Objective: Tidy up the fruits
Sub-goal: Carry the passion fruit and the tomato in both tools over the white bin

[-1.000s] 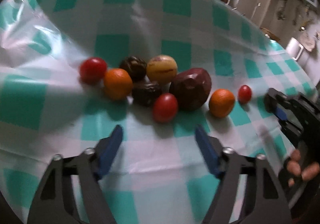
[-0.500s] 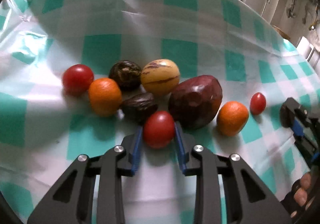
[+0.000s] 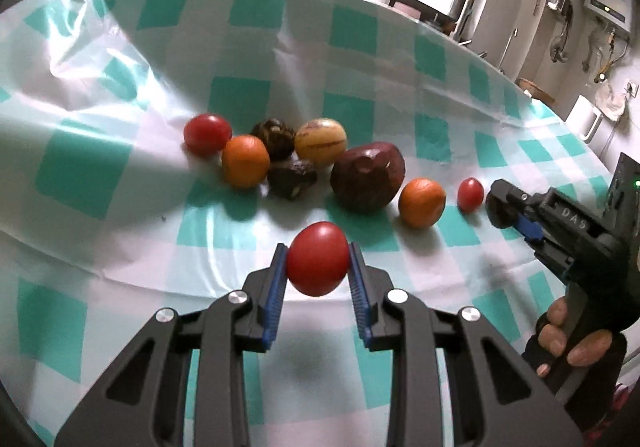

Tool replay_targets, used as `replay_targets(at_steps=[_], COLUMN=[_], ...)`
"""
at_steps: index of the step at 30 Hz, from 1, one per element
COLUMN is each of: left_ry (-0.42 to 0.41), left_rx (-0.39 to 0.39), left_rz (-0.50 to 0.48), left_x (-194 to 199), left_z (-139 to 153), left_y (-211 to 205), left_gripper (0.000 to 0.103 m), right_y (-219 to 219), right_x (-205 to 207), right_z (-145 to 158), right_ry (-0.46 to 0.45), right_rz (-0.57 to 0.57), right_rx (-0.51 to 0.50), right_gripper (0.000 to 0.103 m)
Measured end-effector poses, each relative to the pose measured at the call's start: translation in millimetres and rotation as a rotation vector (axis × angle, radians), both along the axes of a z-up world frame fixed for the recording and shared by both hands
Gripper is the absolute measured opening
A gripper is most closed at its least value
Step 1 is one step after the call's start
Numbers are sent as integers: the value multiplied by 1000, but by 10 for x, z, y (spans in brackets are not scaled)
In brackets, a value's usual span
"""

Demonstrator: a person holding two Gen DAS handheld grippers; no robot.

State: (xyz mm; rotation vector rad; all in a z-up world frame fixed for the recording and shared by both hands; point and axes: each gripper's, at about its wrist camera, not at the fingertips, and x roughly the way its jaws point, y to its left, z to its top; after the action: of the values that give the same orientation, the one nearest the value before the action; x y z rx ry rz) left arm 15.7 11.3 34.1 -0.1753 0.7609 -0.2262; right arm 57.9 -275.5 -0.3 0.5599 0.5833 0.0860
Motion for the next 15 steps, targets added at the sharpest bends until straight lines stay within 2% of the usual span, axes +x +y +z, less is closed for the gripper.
replay_targets(at_steps=[4,10,13,15], left_ry=[-34,-81,-99,-109], left_rx=[-13,-4,-5,29], left_rz=[36,110,106,110], left_x=[-52,-106,-258,-424], left_z=[97,296,430,457], left_y=[80,231,327,358], left_gripper=[30,30,30,30], right_y=[38,43,278,399], right_x=[-36,-61,-293,-423], right_z=[27,-9,136,181], right_ry=[-22,70,54,52], right_rz=[3,0,54,93], right_rx=[-24,100,54,55], right_gripper=[38,38,38,38])
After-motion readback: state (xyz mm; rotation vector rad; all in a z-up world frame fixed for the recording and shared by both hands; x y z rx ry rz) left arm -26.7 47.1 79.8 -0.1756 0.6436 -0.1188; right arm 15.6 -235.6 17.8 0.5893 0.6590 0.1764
